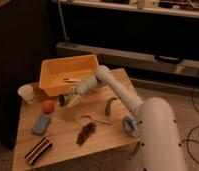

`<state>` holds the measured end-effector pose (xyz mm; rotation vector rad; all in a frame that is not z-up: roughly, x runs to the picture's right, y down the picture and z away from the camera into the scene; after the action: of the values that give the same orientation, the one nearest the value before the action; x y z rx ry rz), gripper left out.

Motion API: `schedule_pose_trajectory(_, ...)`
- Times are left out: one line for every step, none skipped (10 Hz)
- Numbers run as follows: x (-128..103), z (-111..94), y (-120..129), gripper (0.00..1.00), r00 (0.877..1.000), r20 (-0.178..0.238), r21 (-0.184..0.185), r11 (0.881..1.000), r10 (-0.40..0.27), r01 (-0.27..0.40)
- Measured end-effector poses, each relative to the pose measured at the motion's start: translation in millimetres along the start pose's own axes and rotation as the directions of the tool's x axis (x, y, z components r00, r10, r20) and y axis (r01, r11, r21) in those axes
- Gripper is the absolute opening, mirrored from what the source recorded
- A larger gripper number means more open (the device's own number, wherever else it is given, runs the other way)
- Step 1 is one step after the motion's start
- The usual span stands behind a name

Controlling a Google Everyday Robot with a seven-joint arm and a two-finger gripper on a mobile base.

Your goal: Stack cups on top of each other

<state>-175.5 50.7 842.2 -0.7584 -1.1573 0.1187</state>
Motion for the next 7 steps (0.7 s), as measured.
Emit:
schedule_pose_trajectory(-0.2, -2.1, 1.8, 0.48, 1.0, -0.003, 0.012, 1.0, 0.002, -0.002)
schedule_pose_trajectory(0.2, -3.1, 3.7, 0.56, 1.0, -0.002, 0.023, 1.0, 0.002, -0.002)
schedule_pose_trajectory(-0.5, -4.4, 5.6, 0.68, 1.0, 0.009, 0.037, 0.999, 0.0, 0.0)
schedule_pose_trajectory(-0.3, -5.1, 7.1, 0.76, 1.0, 0.021, 0.045, 0.999, -0.005, 0.004)
schedule_pose_trajectory(-0.7, -5.7, 7.7, 0.8, 1.0, 0.03, 0.051, 0.999, -0.009, 0.007)
schedule_pose_trajectory(-0.9, -5.1, 8.5, 0.8, 0.999, 0.042, 0.055, 0.998, -0.013, 0.01)
schedule_pose_trajectory(-1.3, -5.1, 8.9, 0.8, 0.998, 0.056, 0.062, 0.998, -0.019, 0.015)
